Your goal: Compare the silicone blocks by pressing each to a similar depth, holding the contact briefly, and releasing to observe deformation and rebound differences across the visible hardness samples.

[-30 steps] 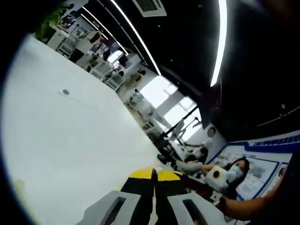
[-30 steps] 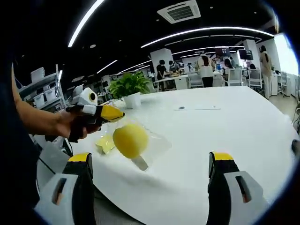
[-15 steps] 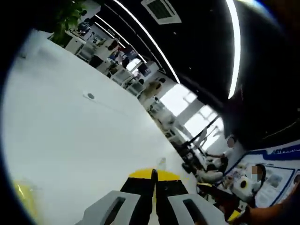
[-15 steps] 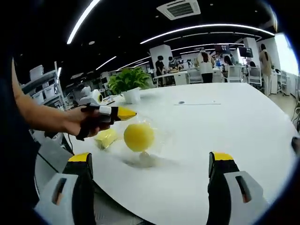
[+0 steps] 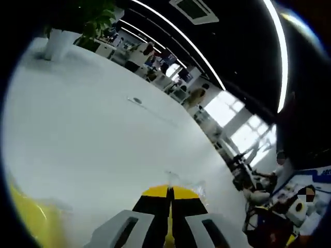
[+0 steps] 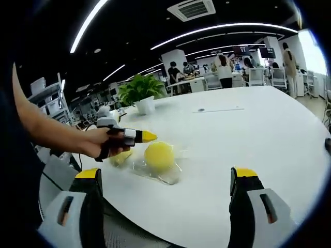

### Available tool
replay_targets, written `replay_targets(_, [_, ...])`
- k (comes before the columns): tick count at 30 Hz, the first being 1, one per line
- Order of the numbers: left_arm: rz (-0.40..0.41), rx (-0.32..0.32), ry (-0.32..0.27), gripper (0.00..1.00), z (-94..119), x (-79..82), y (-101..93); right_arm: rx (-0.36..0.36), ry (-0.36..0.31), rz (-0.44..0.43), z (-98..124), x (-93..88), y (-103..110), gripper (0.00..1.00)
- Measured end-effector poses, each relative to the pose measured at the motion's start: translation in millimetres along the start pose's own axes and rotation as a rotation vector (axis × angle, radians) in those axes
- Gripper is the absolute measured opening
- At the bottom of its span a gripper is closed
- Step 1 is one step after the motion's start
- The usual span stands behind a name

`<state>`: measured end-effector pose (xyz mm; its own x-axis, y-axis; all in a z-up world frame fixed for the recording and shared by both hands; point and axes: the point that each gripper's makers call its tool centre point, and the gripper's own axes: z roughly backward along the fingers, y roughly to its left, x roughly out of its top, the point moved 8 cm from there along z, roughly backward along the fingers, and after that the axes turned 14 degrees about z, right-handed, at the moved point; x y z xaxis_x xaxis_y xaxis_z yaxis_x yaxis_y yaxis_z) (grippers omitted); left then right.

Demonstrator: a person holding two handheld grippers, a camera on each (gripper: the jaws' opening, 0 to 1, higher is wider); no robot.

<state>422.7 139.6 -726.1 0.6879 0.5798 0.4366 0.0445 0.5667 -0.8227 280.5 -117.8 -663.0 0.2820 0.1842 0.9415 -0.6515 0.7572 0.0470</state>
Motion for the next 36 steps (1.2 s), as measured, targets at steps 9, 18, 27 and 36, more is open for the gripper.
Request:
replay_targets(9, [-0.089,0.074,0.005,0.0,-11.5,-5.7,5.3,-0.032,0.009,0.027,2.0,-0.5,2.7,0.96])
replay_targets(18, [-0.021,0.07,0.059,0.0,-19.1,-15.2,12.6,-0.036,0.031,0.022,1.8,-4.8,4.2,0.96])
replay_targets(27, [-0.201,-0.012,0.003,0.57,-13.6,2.3,-12.9,-0.045,0.035,0.02,-2.3,-7.2,0.6,0.96])
replay_targets(36, [-0.564,-0.167,-0.012,0.93,36.1,39.2,-56.9,-0.022,0.017,0.013,-14.3,5.1,-6.5,0.96])
